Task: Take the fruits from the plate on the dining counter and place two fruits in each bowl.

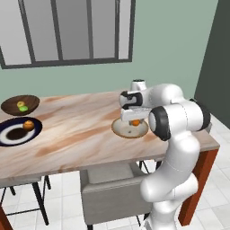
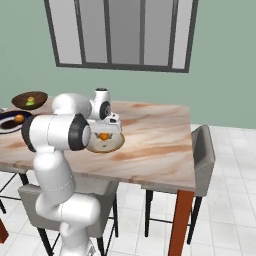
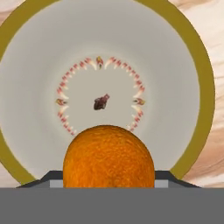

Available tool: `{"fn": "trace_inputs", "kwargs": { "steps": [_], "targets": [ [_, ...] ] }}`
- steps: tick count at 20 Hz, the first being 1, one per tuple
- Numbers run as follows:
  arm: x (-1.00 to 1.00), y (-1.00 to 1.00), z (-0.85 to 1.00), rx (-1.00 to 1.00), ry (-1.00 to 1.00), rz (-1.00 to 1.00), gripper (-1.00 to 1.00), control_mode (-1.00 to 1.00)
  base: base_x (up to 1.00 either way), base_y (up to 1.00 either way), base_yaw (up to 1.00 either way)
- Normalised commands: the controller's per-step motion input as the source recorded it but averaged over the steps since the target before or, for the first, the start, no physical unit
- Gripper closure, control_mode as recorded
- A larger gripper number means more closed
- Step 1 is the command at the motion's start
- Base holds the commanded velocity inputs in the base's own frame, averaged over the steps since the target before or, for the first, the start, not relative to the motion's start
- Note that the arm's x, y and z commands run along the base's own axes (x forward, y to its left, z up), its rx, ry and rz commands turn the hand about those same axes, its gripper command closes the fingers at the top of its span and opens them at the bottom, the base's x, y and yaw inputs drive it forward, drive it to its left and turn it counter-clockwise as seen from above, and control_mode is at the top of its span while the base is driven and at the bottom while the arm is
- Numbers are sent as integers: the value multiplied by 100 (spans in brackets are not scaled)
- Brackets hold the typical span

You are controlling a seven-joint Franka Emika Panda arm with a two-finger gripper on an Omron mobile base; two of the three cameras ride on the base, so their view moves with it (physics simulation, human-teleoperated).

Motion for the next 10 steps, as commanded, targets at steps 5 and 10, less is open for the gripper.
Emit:
{"fn": "trace_inputs", "kwargs": {
  "steps": [5, 10],
  "targets": [
    [7, 14, -8, 0, -4, 0, 100, -100, 0, 0, 0],
    [60, 5, -9, 0, 0, 0, 100, -100, 0, 0, 0]
  ]
}}
